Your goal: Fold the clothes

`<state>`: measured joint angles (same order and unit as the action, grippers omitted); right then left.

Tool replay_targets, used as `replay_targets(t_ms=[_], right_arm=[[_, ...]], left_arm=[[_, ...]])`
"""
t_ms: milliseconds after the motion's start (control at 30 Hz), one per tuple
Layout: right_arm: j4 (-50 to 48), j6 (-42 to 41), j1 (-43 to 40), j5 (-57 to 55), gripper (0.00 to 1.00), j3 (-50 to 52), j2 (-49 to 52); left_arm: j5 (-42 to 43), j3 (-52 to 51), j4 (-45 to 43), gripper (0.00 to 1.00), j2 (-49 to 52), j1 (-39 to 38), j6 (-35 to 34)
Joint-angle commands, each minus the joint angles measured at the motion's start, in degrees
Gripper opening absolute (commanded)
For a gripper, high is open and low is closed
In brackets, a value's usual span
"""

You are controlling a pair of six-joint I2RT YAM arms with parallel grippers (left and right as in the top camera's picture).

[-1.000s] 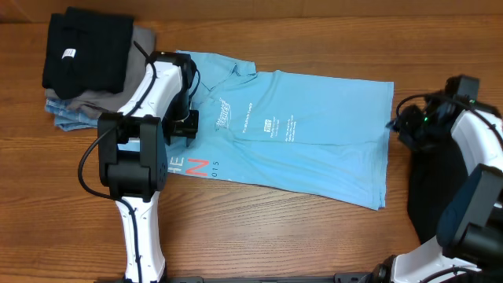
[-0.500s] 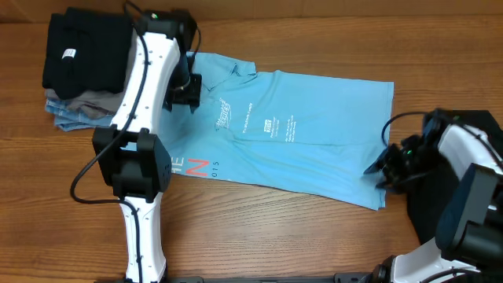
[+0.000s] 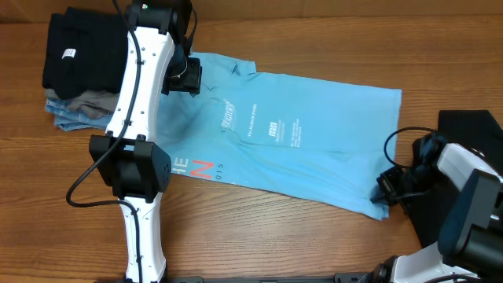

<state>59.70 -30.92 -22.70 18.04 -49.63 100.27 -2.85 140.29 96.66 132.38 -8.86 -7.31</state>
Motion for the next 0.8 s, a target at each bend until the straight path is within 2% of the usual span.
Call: replay_targets(t_ms=[0,100,200,333,433,533,633,767], right_arm=[[-0.1,-2.6,-3.8,-18.8,0.04,1.7,1.5],[1.4,-2.5,-6.3,-21.9,0.04,-0.6,0.3],[3.0,-1.0,-7.0,-21.6,0.04,-3.6,-0.7],[3.8,6.2,-6.2,-12.7,0.15,-9.0,-2.7],[5.6,11.0,-5.1,-5.5,0.28,-14.2,-4.9],[8.9,13.4,-4.3,0.2,0.36,-19.7,-6.9],[11.4,13.5,-3.9,4.9,0.4,-24.2,-8.3],[11.7,15.7,-3.5,10.6,0.42,-27.3,-9.2]], left_arm=[[-0.7,1.5,0.2,0.65,-2.5,0.4,1.6],[-1.1,1.5,0.1,0.68,-2.5,0.4,1.6],[-1.4,1.5,-0.7,0.76,-2.5,0.6,1.6],[1.2,1.5,-4.8,0.86,-2.5,0.6,1.9],[9.6,1.2,-9.9,0.82,-2.3,0.2,9.1],[10.2,0.1,-14.7,0.79,-2.3,-1.0,10.7],[9.7,-2.5,-19.7,0.73,-2.2,-2.6,12.3],[9.4,-7.2,-26.2,0.72,-0.5,-5.1,14.6]])
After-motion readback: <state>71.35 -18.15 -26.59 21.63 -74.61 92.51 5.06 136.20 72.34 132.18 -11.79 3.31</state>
